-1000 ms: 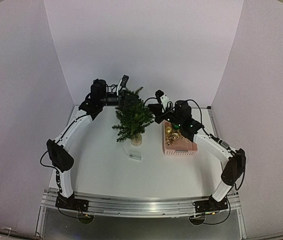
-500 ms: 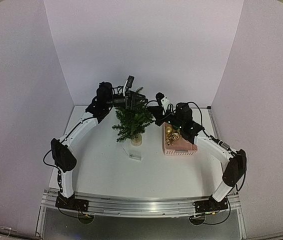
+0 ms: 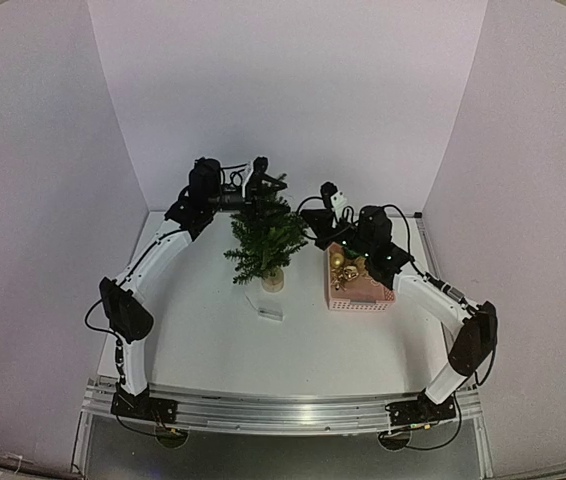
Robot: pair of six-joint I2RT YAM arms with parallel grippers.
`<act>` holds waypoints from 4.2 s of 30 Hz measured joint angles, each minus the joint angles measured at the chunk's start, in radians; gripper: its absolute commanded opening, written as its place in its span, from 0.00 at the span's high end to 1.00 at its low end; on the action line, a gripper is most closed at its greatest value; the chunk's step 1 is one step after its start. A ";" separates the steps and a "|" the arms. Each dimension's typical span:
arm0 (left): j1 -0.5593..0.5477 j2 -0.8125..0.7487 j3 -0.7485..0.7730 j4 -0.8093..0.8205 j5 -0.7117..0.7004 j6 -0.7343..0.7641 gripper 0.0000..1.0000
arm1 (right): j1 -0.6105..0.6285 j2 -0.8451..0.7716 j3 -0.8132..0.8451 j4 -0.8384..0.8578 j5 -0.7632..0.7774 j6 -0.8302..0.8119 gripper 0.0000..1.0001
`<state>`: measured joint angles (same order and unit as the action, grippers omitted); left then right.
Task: Decorate the small christmas tree
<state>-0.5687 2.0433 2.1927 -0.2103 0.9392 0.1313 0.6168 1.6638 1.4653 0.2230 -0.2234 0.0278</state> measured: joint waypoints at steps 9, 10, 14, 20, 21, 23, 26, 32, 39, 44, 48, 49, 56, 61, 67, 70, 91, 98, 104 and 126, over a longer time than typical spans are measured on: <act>-0.014 -0.016 -0.006 -0.097 -0.110 0.693 0.36 | 0.000 -0.005 -0.026 0.001 -0.016 0.005 1.00; -0.018 -0.016 -0.009 -0.097 -0.124 0.740 0.39 | 0.000 -0.005 -0.027 0.001 -0.017 0.006 1.00; -0.036 -0.016 -0.024 -0.093 -0.179 0.881 0.53 | 0.000 -0.006 -0.028 0.001 -0.021 0.008 1.00; -0.056 -0.015 -0.025 -0.071 -0.247 0.978 0.81 | -0.001 -0.006 -0.028 0.001 -0.036 0.011 1.00; -0.057 -0.015 -0.025 -0.066 -0.257 0.982 0.86 | -0.001 -0.006 -0.028 0.001 -0.039 0.011 1.00; -0.058 -0.015 -0.025 -0.049 -0.274 0.995 0.96 | -0.001 -0.006 -0.028 0.001 -0.043 0.015 1.00; -0.058 -0.015 -0.026 -0.025 -0.299 1.003 1.00 | -0.005 -0.008 -0.028 0.001 -0.043 0.022 1.00; -0.060 -0.015 -0.047 0.068 -0.318 1.038 1.00 | -0.014 -0.024 -0.035 0.010 -0.042 0.034 1.00; -0.063 -0.015 -0.066 0.153 -0.300 1.097 1.00 | -0.018 -0.031 -0.037 0.019 -0.041 0.043 0.99; -0.065 -0.021 -0.096 0.186 -0.291 1.134 1.00 | -0.019 -0.031 -0.037 0.016 -0.038 0.060 0.56; -0.065 -0.063 -0.160 0.154 -0.297 1.173 1.00 | -0.019 -0.031 -0.037 0.015 -0.031 0.069 0.33; -0.065 -0.082 -0.179 0.137 -0.298 1.180 1.00 | -0.019 -0.031 -0.037 0.015 -0.027 0.072 0.30; -0.065 -0.212 -0.243 0.061 -0.332 1.240 1.00 | -0.019 -0.031 -0.037 0.014 -0.011 0.092 0.21; -0.065 -0.305 -0.277 -0.020 -0.394 1.274 1.00 | -0.019 -0.031 -0.037 0.007 0.000 0.104 0.20; -0.061 -0.392 -0.363 -0.136 -0.478 1.269 1.00 | -0.019 -0.031 -0.037 -0.004 0.015 0.110 0.20; -0.055 -0.396 -0.398 -0.155 -0.517 1.252 1.00 | -0.019 -0.031 -0.037 -0.007 0.014 0.114 0.20; 0.093 -0.394 -0.610 -0.146 -0.580 1.172 1.00 | -0.019 -0.032 -0.037 -0.008 0.030 0.131 0.20; 0.099 -0.399 -0.672 -0.126 -0.551 1.131 1.00 | -0.019 -0.037 -0.037 -0.008 0.040 0.134 0.20; 0.086 -0.427 -0.723 -0.118 -0.520 1.108 1.00 | -0.019 -0.038 -0.037 -0.010 0.040 0.134 0.19; 0.071 -0.393 -0.727 -0.102 -0.505 1.100 1.00 | -0.019 -0.038 -0.037 -0.016 0.041 0.134 0.19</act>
<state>-0.4982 1.6508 1.4654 -0.3125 0.4347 1.2318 0.5980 1.6260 1.4284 0.2073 -0.1824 0.1621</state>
